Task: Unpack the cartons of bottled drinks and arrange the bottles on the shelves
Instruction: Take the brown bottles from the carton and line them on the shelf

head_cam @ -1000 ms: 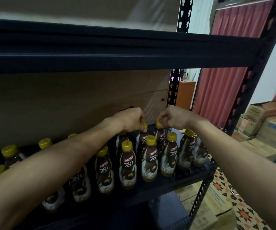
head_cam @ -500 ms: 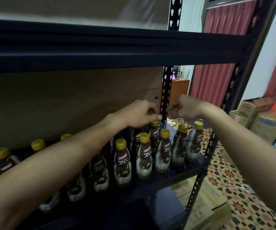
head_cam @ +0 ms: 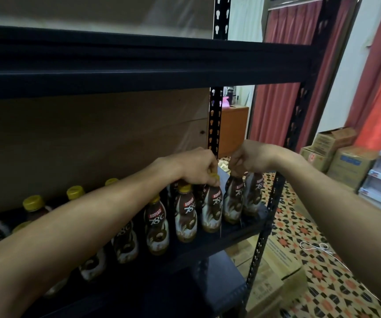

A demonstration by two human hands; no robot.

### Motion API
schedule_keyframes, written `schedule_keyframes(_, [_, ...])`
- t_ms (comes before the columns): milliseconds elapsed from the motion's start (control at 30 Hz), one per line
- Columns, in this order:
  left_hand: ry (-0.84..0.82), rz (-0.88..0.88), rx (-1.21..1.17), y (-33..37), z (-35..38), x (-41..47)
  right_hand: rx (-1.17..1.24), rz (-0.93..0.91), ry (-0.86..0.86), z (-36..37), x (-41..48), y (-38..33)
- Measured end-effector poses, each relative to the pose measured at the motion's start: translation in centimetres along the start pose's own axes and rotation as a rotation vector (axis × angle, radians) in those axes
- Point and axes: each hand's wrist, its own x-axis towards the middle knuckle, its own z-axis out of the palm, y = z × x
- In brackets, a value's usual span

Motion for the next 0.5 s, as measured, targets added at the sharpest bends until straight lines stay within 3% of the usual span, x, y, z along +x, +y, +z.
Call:
schedule_keyframes(167, [-0.004, -0.011, -0.016, 0.1, 0.0, -0.1, 0.070, -0.008, -0.001, 0.1, -0.3, 0.4])
schedule_keyframes(300, [-0.021, -0.017, -0.019, 0.0, -0.2, -0.1, 0.110, -0.001, 0.180, -0.4, -0.9, 1.3])
schedule_keyframes(367, [-0.039, -0.024, -0.040, 0.0, -0.3, -0.1, 0.021, 0.049, 0.233, -0.8, -1.0, 2.1])
schedule_keyframes(500, [-0.062, -0.026, -0.042, 0.2, -0.2, 0.1, -0.176, 0.120, 0.146, -0.4, -0.9, 3.2])
